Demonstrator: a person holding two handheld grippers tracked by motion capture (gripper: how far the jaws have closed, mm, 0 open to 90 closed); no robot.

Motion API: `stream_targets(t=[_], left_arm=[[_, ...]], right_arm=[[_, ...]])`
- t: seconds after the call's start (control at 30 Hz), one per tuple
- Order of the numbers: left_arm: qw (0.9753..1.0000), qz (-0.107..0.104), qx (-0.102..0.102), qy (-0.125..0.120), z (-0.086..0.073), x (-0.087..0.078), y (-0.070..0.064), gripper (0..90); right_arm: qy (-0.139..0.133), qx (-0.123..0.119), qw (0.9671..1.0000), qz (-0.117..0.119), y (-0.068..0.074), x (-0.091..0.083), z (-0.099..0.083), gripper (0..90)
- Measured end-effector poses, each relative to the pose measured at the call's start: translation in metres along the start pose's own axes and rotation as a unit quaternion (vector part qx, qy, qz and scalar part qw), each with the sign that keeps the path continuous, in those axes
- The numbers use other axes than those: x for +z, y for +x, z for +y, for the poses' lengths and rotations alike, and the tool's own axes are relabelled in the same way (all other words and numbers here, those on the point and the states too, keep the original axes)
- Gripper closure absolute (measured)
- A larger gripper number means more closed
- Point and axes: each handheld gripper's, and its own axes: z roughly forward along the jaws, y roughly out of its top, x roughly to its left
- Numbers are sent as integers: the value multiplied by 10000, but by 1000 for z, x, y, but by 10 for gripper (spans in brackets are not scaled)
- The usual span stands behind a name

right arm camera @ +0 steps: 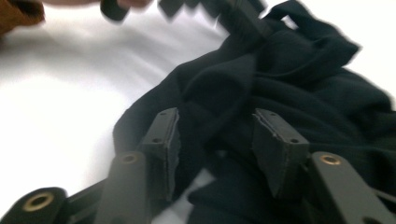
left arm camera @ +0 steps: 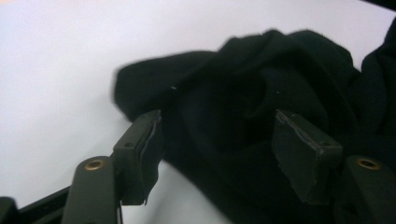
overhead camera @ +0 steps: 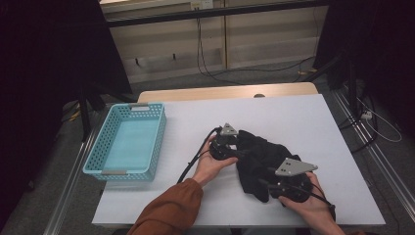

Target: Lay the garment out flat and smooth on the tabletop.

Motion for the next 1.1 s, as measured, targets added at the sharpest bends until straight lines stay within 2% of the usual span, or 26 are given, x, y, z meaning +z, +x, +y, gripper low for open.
stream_targets(t=[0.07,0.1,0.13,0.2,0.23,0.27,0.33,0.47,0.53,0.57,0.63,0.7,0.73,0.87,1.0,1.1], left_arm=[[9999,19,39,132,-5,6,-1,495],[9999,90,101,64,-7,6,-2,535],[9999,121,82,37,-8,5,-2,590],[9999,9,49,109,-9,2,-2,747],[9998,-119,35,154,-9,1,-2,837],[9998,-97,73,159,-10,0,-4,861],[9997,-130,55,207,-13,-5,-5,870],[9994,-188,21,288,-21,-19,-3,873],[9992,-273,-75,266,-25,-28,-1,873],[9991,-301,-86,273,-27,-33,-1,874],[9989,-355,-167,248,-32,-42,-1,874],[9989,-369,-164,236,-35,-52,-3,874],[9988,-405,-168,215,-37,-57,-4,874],[9984,-494,-216,154,-47,-74,-11,875],[9984,-504,-232,111,-55,-88,-18,876],[9980,-549,-315,76,-60,-97,-21,876]], right_arm=[[-37,30,9999,-122,-2,-6,-3,531],[-40,13,9998,-203,-4,-8,-4,527],[-49,17,9997,-224,-5,-11,-5,521],[-58,61,9993,-361,-8,-16,-7,491],[-56,74,9991,-412,-9,-17,-8,478],[-52,87,9988,-487,-11,-18,-10,462],[17,80,9979,-647,-14,-18,-12,442],[216,181,9975,-645,-21,-10,-16,384],[280,168,9973,-650,-22,-4,-15,390],[323,168,9972,-649,-23,0,-14,410],[425,155,9971,-604,-25,8,-12,535],[497,52,9968,-617,-26,17,-9,652],[512,-9,9967,-627,-26,20,-7,682],[421,-66,9974,-576,-30,30,4,768],[315,-255,9975,-571,-31,44,16,811],[178,-252,9984,-473,-32,54,26,817]])
